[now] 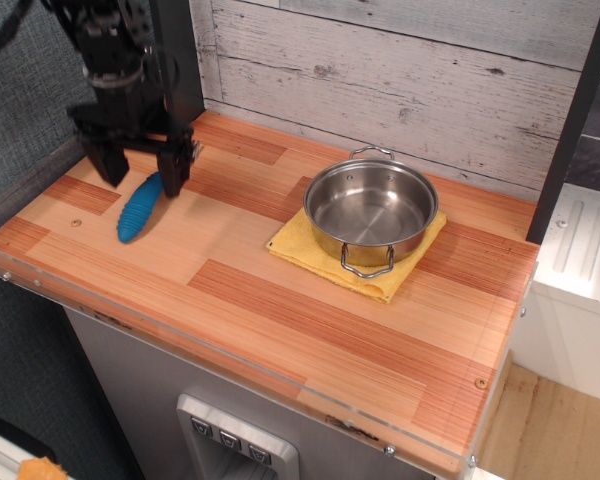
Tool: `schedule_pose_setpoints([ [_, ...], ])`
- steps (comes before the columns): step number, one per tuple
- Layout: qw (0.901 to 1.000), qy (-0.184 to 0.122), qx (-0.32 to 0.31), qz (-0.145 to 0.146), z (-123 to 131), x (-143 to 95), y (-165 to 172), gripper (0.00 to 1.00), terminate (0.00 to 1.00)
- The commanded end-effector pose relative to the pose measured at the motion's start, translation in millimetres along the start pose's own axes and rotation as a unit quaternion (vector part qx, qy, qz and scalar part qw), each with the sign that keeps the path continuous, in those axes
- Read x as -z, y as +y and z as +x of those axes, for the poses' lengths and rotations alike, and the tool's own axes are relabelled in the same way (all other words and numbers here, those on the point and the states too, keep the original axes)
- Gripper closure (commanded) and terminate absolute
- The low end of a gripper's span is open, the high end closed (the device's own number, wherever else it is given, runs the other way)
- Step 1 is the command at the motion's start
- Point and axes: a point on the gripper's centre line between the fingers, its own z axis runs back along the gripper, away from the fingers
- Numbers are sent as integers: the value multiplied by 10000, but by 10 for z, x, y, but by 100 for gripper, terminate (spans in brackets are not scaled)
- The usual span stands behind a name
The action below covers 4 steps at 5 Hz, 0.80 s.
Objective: Move the red fork to the right of the silver pot.
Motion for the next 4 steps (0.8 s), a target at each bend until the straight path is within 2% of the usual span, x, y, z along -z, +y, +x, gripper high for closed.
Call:
schedule_pose_setpoints([
  [1, 9999, -149, 61, -4, 95, 47, 87, 0, 0],
  [2, 10000, -63, 34, -15, 79, 97, 87, 0, 0],
  [3, 10000, 49, -24, -28, 62, 90, 94, 100, 0],
  [4, 10000, 56, -71, -24, 46, 64, 107, 100, 0],
])
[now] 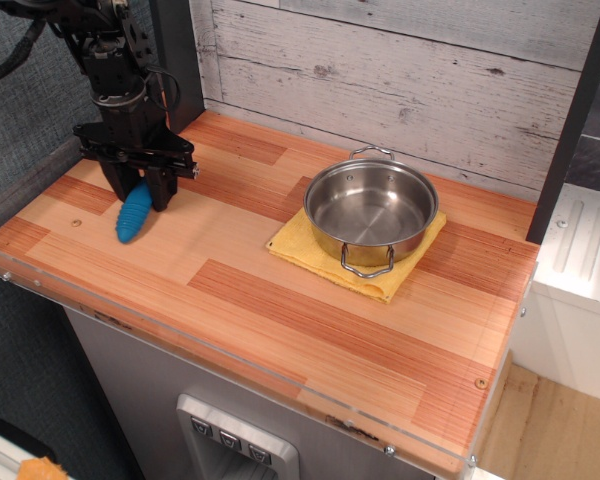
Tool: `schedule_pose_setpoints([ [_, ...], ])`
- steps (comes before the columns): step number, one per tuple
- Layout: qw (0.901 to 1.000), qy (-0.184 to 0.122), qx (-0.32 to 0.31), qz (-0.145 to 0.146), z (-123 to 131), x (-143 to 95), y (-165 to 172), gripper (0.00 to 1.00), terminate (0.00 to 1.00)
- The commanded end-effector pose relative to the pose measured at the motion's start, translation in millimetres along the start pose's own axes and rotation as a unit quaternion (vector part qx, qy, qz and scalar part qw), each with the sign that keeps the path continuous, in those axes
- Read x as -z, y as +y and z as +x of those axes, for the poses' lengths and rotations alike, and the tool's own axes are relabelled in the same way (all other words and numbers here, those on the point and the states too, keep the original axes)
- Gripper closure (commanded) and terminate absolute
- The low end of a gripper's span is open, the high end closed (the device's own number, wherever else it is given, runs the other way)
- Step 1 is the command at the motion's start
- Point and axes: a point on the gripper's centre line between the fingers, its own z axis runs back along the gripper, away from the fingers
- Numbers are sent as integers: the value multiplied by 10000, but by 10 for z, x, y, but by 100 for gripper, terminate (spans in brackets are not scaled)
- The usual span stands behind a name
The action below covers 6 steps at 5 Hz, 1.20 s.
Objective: Move the red fork to the right of the silver pot.
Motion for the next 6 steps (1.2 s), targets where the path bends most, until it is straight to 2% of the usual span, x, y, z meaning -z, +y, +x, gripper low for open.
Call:
schedule_pose_setpoints([
  [1, 9996, -219, -98, 163, 21, -233, 95, 100, 0],
  [3, 9987, -263, -84, 431, -54, -544, -18, 100, 0],
  [4, 9980, -389, 31, 504, -149, -757, -255, 100, 0],
  [6, 9941, -816, 673, 220, -435, -1156, -1044, 100, 0],
])
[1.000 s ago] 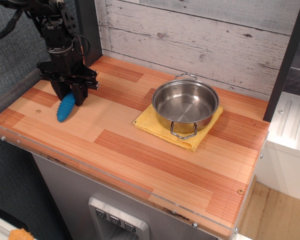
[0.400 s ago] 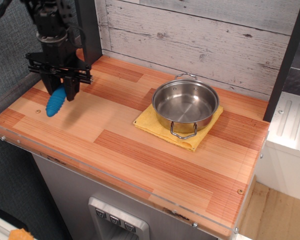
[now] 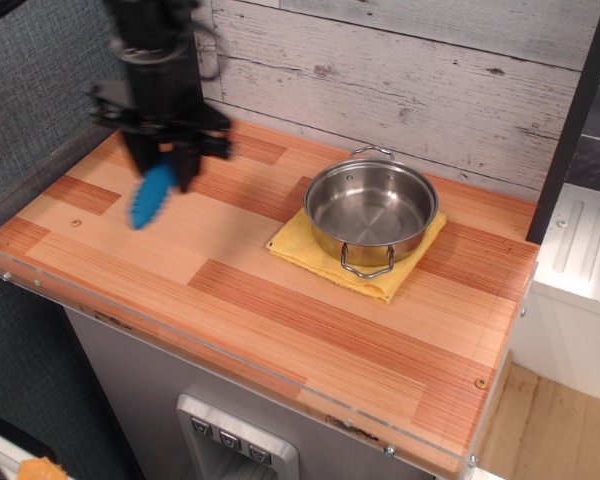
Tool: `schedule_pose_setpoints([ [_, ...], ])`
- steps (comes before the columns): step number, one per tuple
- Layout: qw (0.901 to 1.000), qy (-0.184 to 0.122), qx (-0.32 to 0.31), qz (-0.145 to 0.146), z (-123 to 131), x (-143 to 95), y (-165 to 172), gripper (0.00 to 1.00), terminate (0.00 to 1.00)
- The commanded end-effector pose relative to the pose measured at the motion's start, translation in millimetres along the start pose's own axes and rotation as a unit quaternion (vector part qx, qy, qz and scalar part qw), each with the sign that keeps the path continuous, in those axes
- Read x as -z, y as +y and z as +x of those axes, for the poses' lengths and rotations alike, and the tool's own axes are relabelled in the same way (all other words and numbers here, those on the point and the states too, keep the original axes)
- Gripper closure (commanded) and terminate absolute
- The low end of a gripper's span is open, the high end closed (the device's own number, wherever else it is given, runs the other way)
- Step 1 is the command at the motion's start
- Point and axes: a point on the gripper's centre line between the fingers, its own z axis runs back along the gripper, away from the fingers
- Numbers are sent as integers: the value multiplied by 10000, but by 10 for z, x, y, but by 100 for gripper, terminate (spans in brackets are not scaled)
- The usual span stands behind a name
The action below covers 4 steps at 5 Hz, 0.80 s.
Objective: Move the red fork to the right of the silver pot.
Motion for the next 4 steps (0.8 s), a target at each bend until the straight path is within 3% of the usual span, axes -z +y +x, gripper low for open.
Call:
schedule_pose_setpoints([
  [1, 9973, -486, 495, -258, -151, -461, -703, 100, 0],
  [3, 9905, -449, 1180, -540, -251, -401, -1336, 100, 0],
  [4, 9919, -308, 1040, -666, -251, -312, -1517, 100, 0],
])
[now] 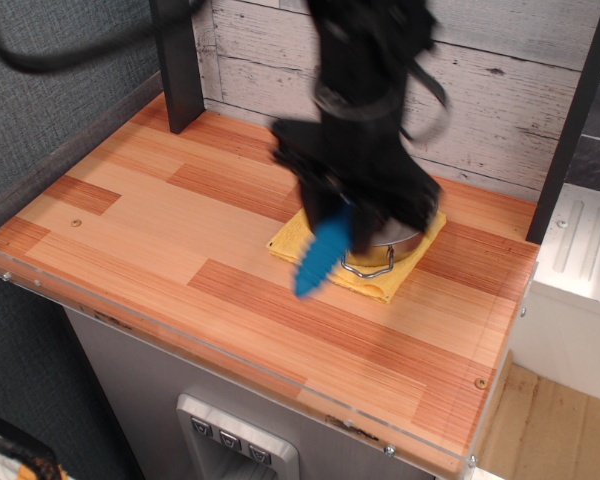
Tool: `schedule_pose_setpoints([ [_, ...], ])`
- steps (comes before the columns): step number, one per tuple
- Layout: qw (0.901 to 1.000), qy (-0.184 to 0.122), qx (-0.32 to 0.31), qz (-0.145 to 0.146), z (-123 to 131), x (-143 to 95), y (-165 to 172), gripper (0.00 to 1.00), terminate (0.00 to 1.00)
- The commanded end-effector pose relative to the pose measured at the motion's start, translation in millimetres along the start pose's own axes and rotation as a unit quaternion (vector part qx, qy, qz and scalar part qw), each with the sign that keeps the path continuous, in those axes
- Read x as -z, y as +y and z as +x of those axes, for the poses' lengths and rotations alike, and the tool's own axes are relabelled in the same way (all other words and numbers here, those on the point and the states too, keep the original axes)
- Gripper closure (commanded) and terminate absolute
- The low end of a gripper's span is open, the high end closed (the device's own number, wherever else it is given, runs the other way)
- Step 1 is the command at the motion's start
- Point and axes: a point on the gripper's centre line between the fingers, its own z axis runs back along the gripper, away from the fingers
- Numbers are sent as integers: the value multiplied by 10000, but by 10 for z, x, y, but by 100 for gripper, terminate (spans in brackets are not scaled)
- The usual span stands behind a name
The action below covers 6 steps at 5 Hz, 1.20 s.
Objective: Move the red fork to the right of the silver pot.
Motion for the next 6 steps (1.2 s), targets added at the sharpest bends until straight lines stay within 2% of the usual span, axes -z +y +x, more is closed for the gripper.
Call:
schedule_pose_setpoints([
  [1, 9984, -147, -405, -380, 96, 177, -277, 100, 0],
  [3, 9995, -32, -178, -276, 76, 466, -525, 100, 0],
  [6, 9977, 233, -491, -412, 49, 638, -505, 100, 0],
])
